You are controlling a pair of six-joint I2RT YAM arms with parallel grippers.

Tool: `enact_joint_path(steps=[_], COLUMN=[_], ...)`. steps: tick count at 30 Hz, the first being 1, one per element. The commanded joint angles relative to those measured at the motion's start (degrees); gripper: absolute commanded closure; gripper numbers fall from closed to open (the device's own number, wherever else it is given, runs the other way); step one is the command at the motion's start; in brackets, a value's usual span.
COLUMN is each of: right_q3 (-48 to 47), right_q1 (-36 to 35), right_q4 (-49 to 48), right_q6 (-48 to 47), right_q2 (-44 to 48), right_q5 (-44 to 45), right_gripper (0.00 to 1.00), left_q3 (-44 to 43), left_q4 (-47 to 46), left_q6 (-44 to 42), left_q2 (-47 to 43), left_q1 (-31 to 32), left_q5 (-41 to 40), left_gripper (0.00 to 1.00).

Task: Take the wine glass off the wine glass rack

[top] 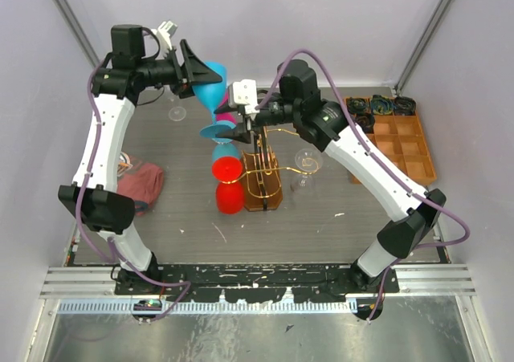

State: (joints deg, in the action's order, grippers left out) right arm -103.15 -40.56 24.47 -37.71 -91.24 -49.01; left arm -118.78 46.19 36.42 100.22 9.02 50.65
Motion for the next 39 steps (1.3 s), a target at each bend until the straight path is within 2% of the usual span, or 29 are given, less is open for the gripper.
enact_joint_path(steps=[1,2,3,4,10,15,16,18,20,23,26,31,35,39], right_q3=[1.9,2.6,3.2,4.0,8.1,10.7,11.1,9.3,1.7,-9.7,-10.8,-6.4,-3.6,-4.0], right_q1=[-0.2,-0.2,-0.2,-0.1,-0.2,-0.1,-0.1,0.1,2.4,9.4,13.2,14.4,14.7,15.4], right_q4=[-7.0,-7.3,-7.3,-7.5,-8.5,-8.6,-8.9,-8.6,-1.3,8.7,10.3,6.9,4.1,4.1], right_q6=[5.1,5.4,5.4,5.3,3.9,3.4,4.7,13.5,22.3,34.7,41.9,44.3,43.9,43.2], right_q2=[3.4,4.1,4.9,5.8,10.7,14.2,14.8,14.5,10.9,3.9,1.2,1.5,1.6,0.1], right_q5=[5.9,7.0,8.9,10.5,15.6,19.6,21.2,29.2,36.2,36.1,36.4,37.1,36.8,36.9], right_gripper=[0.24,0.11,0.03,0.01,0.00,0.00,0.00,0.00,0.00,0.00,0.00,0.00,0.00,0.00], left_q3=[1.8,2.4,3.0,3.7,3.3,2.2,4.1,9.6,16.6,28.3,39.0,45.2,45.6,45.4], left_q4=[0.4,0.4,0.4,0.6,5.9,9.0,7.3,2.0,-6.0,-18.9,-29.8,-43.7,-51.4,-63.3], left_q6=[-3.2,-3.6,-4.1,-4.8,-10.1,-15.5,-15.5,-15.1,-14.7,-15.2,-17.1,-20.6,-24.4,-31.9], left_q2=[-2.0,-2.6,-3.1,-3.6,-4.3,-4.4,-5.0,-7.0,-9.4,-14.4,-17.0,-14.5,-9.8,-3.7], left_q1=[-4.5,-6.2,-8.2,-10.0,-18.1,-19.1,-19.1,-18.8,-18.1,-16.3,-13.7,-11.6,-9.5,-5.8], left_q5=[2.5,2.5,2.5,2.6,-3.0,-18.2,-20.7,-26.0,-33.3,-45.0,-57.3,-66.5,-74.1,-83.9], left_gripper=[0.35,0.35,0.34,0.35,0.36,0.35,0.36,0.37,0.37,0.36,0.35,0.35,0.32,0.30])
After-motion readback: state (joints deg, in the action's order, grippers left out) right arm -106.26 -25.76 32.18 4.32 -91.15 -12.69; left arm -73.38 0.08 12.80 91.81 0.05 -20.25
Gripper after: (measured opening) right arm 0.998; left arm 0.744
